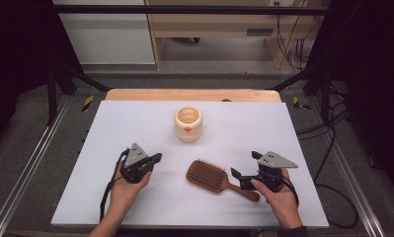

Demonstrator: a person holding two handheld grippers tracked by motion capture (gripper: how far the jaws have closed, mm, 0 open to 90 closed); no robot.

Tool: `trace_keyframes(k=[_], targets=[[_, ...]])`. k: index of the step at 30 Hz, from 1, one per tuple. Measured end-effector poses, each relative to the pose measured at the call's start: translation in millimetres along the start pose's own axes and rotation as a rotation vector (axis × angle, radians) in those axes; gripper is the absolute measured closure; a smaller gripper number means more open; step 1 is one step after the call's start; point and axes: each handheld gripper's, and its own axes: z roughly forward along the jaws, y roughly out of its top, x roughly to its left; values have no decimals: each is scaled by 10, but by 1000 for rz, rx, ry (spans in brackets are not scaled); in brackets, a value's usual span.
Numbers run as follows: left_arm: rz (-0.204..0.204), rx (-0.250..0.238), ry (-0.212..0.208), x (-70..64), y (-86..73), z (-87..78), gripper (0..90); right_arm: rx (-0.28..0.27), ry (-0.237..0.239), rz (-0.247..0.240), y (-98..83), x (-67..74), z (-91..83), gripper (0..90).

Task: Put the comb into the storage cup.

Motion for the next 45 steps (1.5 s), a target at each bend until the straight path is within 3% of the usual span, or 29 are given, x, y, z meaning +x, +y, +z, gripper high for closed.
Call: trace_keyframes(k=[4,6,10,11,13,14,17,20,24,26,29,37,45], targets=[[2,-21,42,128,-78,-328,895,9,15,-15,60,92,-22,70],[11,-34,76,185,-133,-480,889,60,25,-52,79,155,-20,78],[-25,-73,125,328,-246,-705,887,101,43,-65,85,175,-8,83],[-47,-97,162,395,-285,-774,843,132,43,-73,87,182,11,85],[-53,-108,186,418,-307,-803,714,154,46,-71,92,192,25,90],[-56,-124,206,434,-330,-828,714,154,46,-71,92,192,25,90],[-59,-152,261,450,-403,-879,503,191,51,-92,112,211,33,92],[-101,-169,272,459,-454,-901,361,231,63,-110,141,224,31,93],[-144,-199,285,472,-478,-900,246,294,74,-126,173,228,37,109],[-149,-201,288,477,-479,-882,157,346,83,-137,166,235,52,109],[-136,-199,300,481,-479,-878,97,371,84,-146,150,243,64,115],[-177,-199,305,545,-525,-859,58,481,103,-182,65,308,105,147],[-163,-201,305,545,-534,-838,31,539,110,-198,36,313,127,156]])
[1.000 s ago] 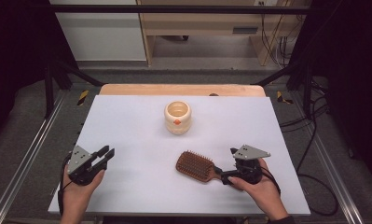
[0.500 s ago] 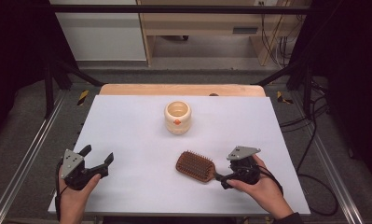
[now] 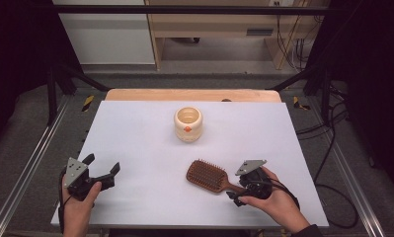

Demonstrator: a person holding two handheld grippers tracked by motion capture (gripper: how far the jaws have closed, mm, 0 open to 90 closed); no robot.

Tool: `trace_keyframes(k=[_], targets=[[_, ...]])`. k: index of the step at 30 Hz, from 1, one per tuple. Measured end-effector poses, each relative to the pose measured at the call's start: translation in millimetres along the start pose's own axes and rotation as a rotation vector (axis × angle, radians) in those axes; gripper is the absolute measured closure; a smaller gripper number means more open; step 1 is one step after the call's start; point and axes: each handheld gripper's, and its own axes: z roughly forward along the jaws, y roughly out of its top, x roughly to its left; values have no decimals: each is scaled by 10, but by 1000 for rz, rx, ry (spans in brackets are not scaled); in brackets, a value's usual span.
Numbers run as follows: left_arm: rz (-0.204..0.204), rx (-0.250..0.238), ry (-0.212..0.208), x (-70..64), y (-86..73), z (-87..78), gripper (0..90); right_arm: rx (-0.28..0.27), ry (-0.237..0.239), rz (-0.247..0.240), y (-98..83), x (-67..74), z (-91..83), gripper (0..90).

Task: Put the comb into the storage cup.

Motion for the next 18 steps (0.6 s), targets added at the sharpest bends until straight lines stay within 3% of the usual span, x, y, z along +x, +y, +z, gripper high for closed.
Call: trace_keyframes(k=[10,18], targets=[[10,7,-10,-19,-6,11,29,70,19,-29,53,13,69,205],[16,6,-18,-32,-9,17,29,116,42,-33,98,9,93,313]])
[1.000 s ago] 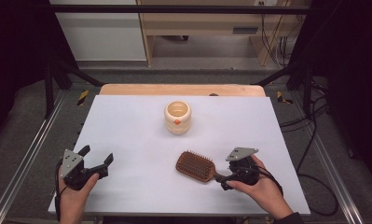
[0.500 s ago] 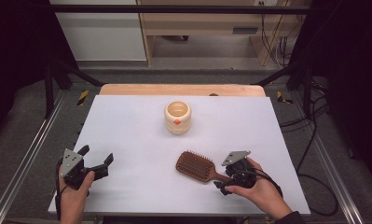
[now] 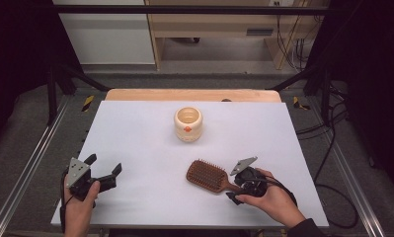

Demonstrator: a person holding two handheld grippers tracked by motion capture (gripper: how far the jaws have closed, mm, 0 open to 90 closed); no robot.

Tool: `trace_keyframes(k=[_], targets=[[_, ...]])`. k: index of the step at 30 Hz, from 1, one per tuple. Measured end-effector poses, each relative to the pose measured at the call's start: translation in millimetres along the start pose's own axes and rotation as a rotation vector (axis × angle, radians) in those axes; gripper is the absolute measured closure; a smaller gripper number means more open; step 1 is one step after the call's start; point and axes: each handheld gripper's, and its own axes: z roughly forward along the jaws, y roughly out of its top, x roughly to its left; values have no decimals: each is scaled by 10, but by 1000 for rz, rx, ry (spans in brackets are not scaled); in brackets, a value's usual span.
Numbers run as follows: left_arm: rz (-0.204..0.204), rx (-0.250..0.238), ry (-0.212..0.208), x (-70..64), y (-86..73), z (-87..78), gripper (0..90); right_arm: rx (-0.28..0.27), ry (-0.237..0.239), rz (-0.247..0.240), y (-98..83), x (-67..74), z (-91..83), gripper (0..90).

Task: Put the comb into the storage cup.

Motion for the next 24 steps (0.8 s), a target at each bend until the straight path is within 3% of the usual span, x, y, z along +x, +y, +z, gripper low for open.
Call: trace_keyframes(k=[7,13,24], targets=[[6,4,-6,-10,-3,4,29,49,14,4,21,-13,26,408],[15,3,-28,-19,-3,4,53,58,25,2,42,-27,67,446],[30,4,-28,-56,-2,14,49,105,43,-9,137,-37,206,569]])
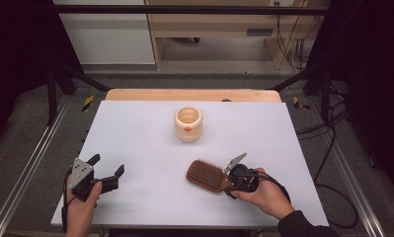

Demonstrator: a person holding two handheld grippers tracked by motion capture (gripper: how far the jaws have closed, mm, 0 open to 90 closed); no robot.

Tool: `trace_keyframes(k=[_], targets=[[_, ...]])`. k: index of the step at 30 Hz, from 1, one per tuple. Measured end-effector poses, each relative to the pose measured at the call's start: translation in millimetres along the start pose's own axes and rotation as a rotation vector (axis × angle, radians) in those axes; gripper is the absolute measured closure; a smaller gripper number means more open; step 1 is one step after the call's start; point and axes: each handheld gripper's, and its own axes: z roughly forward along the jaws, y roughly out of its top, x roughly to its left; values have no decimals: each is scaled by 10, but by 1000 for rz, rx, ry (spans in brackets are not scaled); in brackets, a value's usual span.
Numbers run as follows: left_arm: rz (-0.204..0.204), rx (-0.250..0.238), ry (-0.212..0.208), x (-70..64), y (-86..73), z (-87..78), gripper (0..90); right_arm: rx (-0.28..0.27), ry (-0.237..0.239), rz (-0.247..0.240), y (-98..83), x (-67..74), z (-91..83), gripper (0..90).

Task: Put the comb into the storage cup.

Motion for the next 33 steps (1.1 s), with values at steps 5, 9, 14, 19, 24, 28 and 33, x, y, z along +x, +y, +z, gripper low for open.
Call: trace_keyframes(k=[5,9,14,19,24,28,33], targets=[[0,2,-1,-8,-1,2,49,29,-18,-18,19,54,20,638],[-1,5,0,-13,-1,6,49,35,-15,-16,27,50,22,648],[0,9,-1,-21,-2,15,49,65,-27,-20,64,75,32,688],[1,13,-2,-26,-2,19,50,78,-29,-9,79,91,35,708],[4,15,-4,-34,0,18,50,97,-21,2,105,86,39,722],[-1,15,-5,-31,-1,14,51,82,-20,3,87,88,32,729],[-1,16,-4,-20,-2,12,52,46,-17,8,51,80,23,730]])
